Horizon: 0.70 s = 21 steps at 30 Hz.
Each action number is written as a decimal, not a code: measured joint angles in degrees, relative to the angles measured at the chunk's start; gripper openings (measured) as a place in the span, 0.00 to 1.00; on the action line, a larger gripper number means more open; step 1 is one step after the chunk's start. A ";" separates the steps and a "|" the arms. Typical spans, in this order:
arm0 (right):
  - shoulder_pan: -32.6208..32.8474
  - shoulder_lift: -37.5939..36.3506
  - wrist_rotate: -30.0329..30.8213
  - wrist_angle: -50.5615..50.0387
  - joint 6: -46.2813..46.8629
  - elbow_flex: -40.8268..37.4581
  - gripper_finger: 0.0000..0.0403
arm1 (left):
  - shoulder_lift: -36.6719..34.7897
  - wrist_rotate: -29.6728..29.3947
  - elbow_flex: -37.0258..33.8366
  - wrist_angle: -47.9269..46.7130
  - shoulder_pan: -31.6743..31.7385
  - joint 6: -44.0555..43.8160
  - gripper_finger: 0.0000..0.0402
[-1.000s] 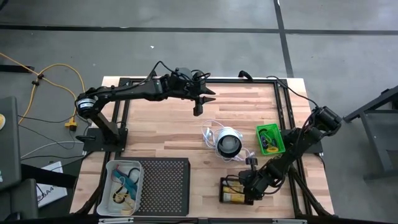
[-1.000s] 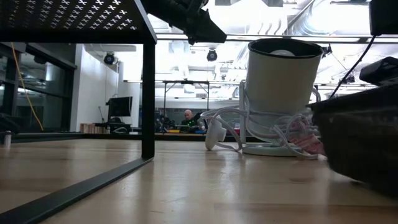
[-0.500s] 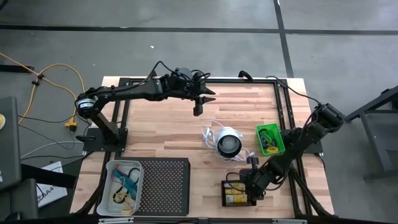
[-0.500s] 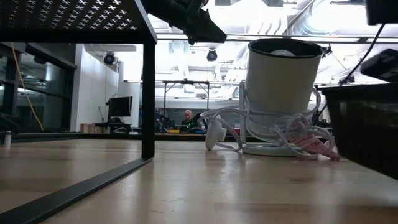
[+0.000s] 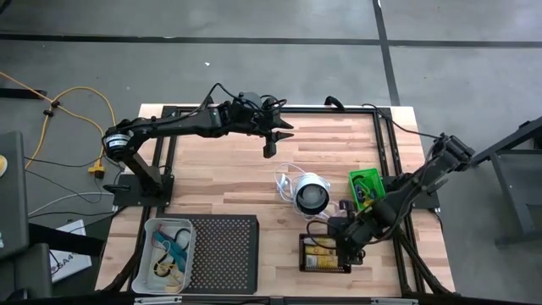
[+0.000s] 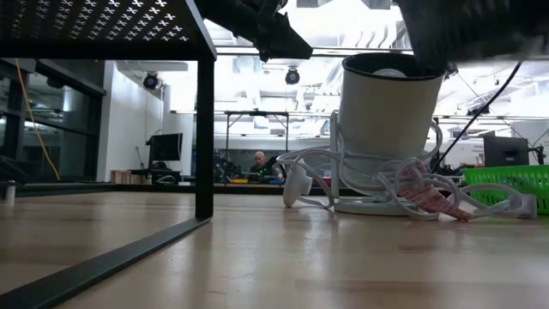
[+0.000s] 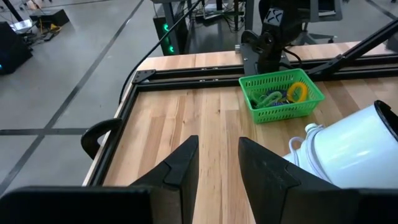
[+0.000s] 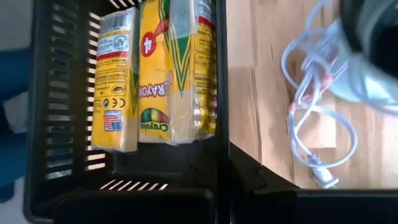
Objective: Pick & Place Office Desk Supplies
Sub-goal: Put the black bin on the shelf
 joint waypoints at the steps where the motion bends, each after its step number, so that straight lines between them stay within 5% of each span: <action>1: -0.29 0.00 0.03 -0.89 -0.02 1.39 0.01 | 0.00 0.00 0.00 0.01 0.00 0.00 0.27; 21: -11.42 3.22 -3.37 -0.13 -0.13 13.67 0.01 | 0.00 0.00 0.00 0.01 0.00 0.01 0.27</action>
